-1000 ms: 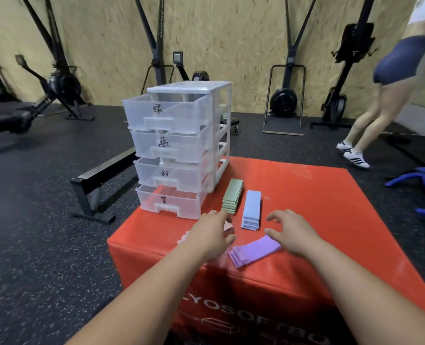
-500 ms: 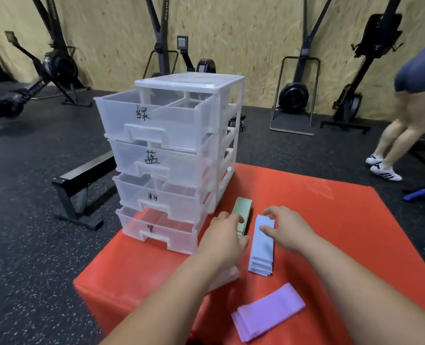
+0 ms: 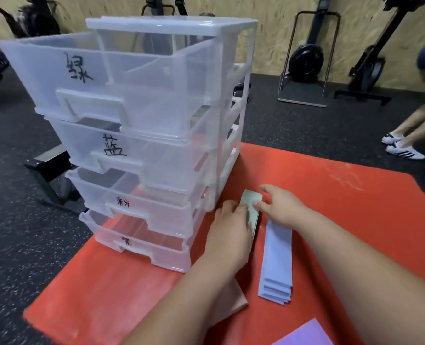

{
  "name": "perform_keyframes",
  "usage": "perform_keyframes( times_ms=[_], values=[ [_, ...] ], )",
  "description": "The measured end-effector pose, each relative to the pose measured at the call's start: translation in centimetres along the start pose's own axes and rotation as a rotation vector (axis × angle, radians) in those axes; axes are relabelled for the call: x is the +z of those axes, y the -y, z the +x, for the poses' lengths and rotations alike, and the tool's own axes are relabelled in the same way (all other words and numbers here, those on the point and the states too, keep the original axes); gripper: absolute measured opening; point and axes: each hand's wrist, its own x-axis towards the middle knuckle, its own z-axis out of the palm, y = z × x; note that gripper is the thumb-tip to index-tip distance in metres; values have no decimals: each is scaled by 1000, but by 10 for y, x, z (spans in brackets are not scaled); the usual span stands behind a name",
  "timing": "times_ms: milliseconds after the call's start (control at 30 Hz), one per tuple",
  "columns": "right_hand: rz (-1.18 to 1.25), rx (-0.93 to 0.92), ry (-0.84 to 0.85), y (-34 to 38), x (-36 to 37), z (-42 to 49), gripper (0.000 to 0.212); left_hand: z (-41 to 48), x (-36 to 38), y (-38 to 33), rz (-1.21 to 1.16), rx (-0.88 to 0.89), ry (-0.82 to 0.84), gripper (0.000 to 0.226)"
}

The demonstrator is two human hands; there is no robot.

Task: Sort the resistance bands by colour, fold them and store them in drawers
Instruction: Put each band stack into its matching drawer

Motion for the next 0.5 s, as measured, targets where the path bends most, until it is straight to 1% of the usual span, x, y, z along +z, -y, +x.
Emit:
perform_keyframes(
  times_ms=[67,167,200,300,333,433,500],
  values=[
    [26,6,50,-1,4,5,79,2,0,1,34,-11,40,21],
    [121,43,79,-4,6,11,87,5,-2,0,41,-29,69,18],
    [130,48,72,-5,6,13,83,5,-3,0,43,-37,74,18],
    [142,44,62,-6,3,19,43,5,-3,-3,37,-47,63,20],
    [149,44,64,-4,2,19,37,5,-3,-2,27,-54,59,22],
    [146,38,31,6,1,11,47,3,-2,0,-15,-54,41,27],
    [171,5,-21,12,3,0,47,2,-5,1,-57,-70,22,26]
  ],
)
